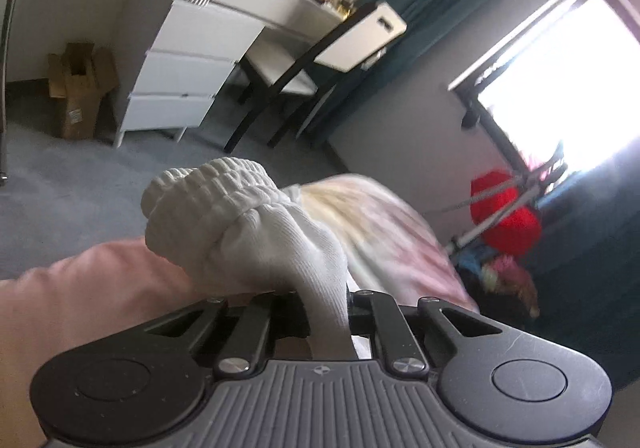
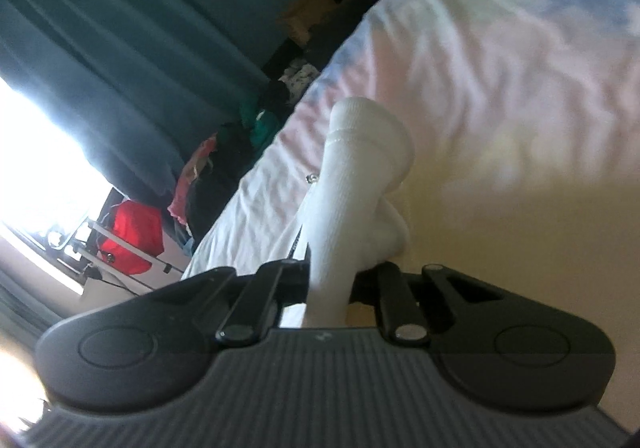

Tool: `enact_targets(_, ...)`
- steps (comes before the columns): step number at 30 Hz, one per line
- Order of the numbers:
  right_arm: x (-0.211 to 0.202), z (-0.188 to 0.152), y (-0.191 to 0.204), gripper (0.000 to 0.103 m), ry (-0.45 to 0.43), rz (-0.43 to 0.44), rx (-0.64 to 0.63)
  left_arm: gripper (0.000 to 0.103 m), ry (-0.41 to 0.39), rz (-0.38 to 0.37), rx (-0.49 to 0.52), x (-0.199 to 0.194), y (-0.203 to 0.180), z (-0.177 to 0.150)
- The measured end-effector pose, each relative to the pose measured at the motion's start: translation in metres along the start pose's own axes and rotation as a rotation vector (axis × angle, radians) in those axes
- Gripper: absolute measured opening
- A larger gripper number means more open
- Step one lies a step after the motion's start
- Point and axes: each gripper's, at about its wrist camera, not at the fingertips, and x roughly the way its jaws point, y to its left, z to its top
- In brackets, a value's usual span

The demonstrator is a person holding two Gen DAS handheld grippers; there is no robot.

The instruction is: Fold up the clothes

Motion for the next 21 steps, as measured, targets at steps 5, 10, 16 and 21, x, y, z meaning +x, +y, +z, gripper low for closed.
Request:
enact_targets(5, -0.035, -0.013, -0.033, 0.012, 0.013, -0.014, 0.005, 0.011, 0.032, 0.011, 0.086, -0.042, 0.028, -0.006)
enact_targets(10, -0.036, -0.017, -0.056, 0.012, 0.043, 0.003, 0.053, 0.014, 0.061, 0.033, 0.196, -0.042, 0.043, -0.032)
enact_targets(16, -0.028, -0.020, -0.062, 0.012, 0.041, 0.000, 0.078, 0.031, 0.068, 0.104, 0.261, -0.038, 0.026, -0.053)
enact_targets(21, -0.029, -0.020, -0.065, 0.012, 0.055, -0.009, 0.069, 0.061, 0.082, 0.157, 0.321, -0.051, 0.015, -0.072)
